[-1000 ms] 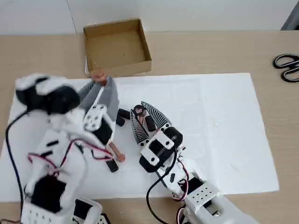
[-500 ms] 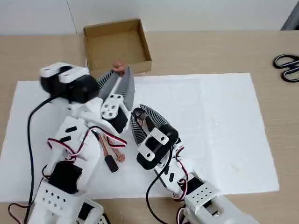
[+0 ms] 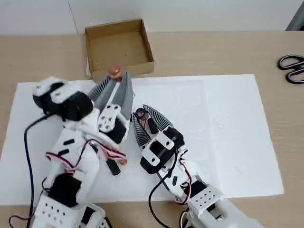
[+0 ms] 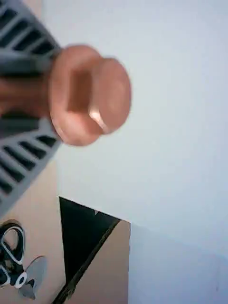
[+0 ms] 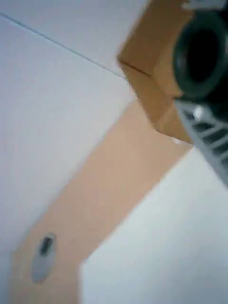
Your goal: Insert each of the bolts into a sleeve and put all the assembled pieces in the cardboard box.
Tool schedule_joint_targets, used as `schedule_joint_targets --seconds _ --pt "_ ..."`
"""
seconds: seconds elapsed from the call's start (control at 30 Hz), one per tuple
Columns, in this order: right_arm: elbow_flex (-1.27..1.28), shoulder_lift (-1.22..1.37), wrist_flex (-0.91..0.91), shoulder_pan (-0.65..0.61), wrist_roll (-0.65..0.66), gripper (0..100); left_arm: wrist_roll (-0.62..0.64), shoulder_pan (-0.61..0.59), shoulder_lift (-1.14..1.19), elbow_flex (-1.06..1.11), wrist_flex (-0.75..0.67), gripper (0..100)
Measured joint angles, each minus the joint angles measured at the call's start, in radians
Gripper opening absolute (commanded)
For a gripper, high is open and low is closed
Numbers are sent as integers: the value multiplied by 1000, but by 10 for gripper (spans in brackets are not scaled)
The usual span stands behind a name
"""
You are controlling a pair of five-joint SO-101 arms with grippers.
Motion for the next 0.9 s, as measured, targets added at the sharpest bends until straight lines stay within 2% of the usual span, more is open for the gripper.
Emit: schedule_joint_targets --seconds 0.23,0.6,0.8,0.9 --pt "-43 0 107 0 -87 4 0 34 -137 127 0 7" --pt "-63 0 120 0 -92 4 -5 49 -138 127 0 7" --pt "-63 0 120 0 -91 4 -124 49 -143 127 0 8" --pt "-63 0 68 0 -31 4 -140 49 -143 127 0 8"
